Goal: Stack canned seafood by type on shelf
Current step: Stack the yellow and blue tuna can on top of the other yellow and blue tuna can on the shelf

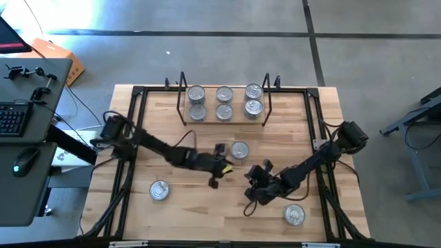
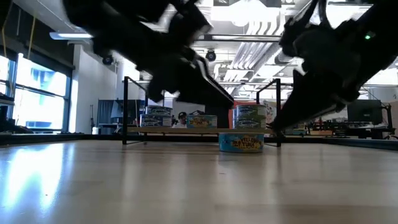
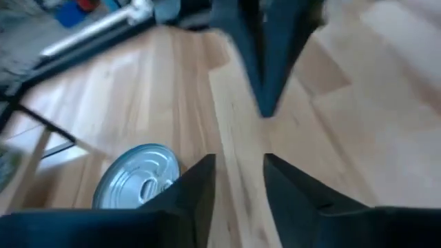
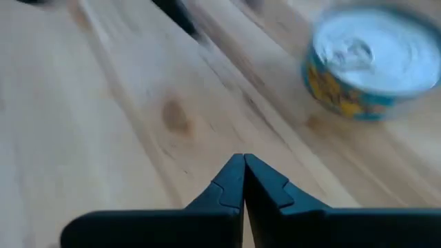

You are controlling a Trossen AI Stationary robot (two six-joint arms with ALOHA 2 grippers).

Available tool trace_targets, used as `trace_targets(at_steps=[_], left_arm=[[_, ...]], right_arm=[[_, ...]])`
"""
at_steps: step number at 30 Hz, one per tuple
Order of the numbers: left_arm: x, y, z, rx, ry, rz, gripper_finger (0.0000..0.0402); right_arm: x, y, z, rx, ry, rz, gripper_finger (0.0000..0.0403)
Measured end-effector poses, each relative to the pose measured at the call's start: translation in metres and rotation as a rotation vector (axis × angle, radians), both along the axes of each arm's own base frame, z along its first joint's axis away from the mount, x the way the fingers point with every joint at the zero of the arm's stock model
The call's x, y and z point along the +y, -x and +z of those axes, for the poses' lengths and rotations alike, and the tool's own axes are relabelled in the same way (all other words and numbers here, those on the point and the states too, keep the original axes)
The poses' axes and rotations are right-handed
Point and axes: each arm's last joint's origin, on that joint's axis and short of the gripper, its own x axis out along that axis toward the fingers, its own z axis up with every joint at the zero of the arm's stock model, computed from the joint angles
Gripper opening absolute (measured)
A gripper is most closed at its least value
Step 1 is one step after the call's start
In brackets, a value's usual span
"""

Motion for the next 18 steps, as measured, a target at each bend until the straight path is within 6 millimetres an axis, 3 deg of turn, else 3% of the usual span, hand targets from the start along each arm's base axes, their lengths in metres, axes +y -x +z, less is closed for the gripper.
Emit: trace_targets(at_steps=[5, 9, 13, 18], left_arm=[[0.022, -0.027, -0.014, 0.119, -0.057, 0.006, 0.0150], [0.033, -0.039, -0.022, 0.179, -0.105, 0.008, 0.0151], [0.041, -0.043, -0.026, 0.192, -0.114, 0.020, 0.0125], [0.043, -0.042, -0.026, 0.199, -0.122, 0.023, 0.0062]], right_arm=[[0.016, 0.005, 0.008, -0.081, 0.155, 0.023, 0.0000], [0.029, 0.008, 0.016, -0.108, 0.235, 0.070, 0.0000], [0.037, 0.008, 0.021, -0.102, 0.269, 0.125, 0.0000], [0.037, 0.007, 0.022, -0.097, 0.282, 0.138, 0.0001]])
